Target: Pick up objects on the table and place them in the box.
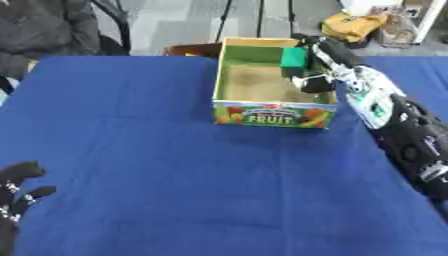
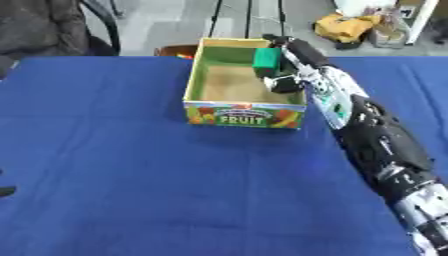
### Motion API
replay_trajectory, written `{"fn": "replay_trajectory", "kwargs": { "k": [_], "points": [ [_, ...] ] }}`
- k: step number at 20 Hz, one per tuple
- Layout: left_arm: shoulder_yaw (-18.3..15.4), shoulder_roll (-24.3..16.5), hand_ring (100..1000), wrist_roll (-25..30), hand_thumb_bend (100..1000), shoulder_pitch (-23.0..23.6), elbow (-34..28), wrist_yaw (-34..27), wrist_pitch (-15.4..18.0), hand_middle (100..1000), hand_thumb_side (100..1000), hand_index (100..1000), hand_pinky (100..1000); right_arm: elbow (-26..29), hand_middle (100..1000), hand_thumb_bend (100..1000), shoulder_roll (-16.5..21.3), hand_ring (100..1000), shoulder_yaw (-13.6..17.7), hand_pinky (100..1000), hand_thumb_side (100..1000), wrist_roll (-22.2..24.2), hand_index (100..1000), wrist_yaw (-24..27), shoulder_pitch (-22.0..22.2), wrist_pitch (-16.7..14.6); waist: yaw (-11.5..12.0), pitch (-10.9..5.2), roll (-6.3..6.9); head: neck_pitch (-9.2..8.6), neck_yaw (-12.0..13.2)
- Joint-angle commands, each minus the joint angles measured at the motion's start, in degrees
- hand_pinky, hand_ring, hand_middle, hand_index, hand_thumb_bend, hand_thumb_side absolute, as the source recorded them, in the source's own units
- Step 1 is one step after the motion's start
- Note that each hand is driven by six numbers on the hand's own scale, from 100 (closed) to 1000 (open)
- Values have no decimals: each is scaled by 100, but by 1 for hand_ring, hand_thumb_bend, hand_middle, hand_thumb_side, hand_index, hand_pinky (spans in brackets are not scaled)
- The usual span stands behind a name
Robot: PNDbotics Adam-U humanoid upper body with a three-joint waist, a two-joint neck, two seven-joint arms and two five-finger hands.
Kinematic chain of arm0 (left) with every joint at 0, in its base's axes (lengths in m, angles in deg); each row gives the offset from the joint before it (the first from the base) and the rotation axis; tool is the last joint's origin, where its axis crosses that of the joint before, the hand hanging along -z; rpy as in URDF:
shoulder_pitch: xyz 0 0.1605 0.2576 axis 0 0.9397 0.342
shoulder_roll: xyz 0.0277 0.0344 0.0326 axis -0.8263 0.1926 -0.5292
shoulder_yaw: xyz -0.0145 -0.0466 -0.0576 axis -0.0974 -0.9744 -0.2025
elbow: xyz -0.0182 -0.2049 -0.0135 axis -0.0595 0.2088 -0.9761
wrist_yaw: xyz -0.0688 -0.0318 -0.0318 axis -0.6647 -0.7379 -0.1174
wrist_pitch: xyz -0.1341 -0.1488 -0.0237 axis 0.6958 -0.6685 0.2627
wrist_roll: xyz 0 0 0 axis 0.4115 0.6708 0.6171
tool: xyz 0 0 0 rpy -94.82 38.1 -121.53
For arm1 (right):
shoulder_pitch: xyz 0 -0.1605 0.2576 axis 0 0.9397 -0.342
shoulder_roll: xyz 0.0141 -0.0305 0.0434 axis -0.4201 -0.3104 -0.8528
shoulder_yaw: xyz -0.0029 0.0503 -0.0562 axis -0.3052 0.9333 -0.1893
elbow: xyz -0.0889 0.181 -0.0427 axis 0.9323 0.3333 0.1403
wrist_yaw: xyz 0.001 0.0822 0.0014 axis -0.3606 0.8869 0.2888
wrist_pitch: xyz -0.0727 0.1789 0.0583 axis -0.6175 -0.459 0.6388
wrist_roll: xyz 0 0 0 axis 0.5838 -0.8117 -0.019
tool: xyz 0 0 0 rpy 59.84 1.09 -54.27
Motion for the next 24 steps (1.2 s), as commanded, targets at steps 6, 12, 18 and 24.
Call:
{"fn": "replay_trajectory", "kwargs": {
  "k": [6, 12, 18, 24],
  "points": [
    [-16, -62, 973, 25, 650, -43, -94, -29, -1, 669, 994, 787, 740, 142, 913, 100, -18, 944, 32, 925, 661, 37, 999, -557, -229, -95, -129, -131, -8, -77, -10],
    [-58, -49, 973, -5, 657, -5, -54, -8, -22, 668, 993, 786, 740, 778, 825, 100, 111, 872, -70, 847, 463, 33, 971, -14, -73, -146, -419, -219, -37, -2, 157],
    [-177, -35, 974, -116, 658, 121, -28, 13, -12, 668, 996, 786, 740, 1929, 781, 100, 454, 835, -384, 800, 405, 277, 960, 911, 361, -191, -885, -310, 37, 190, 506],
    [-236, 3, 976, -172, 658, 176, -19, 58, -3, 669, 1000, 785, 740, 2749, 760, 100, 688, 830, -473, 784, 492, 403, 954, 1679, 1052, -11, -1256, -278, 129, 224, 753]
  ]
}}
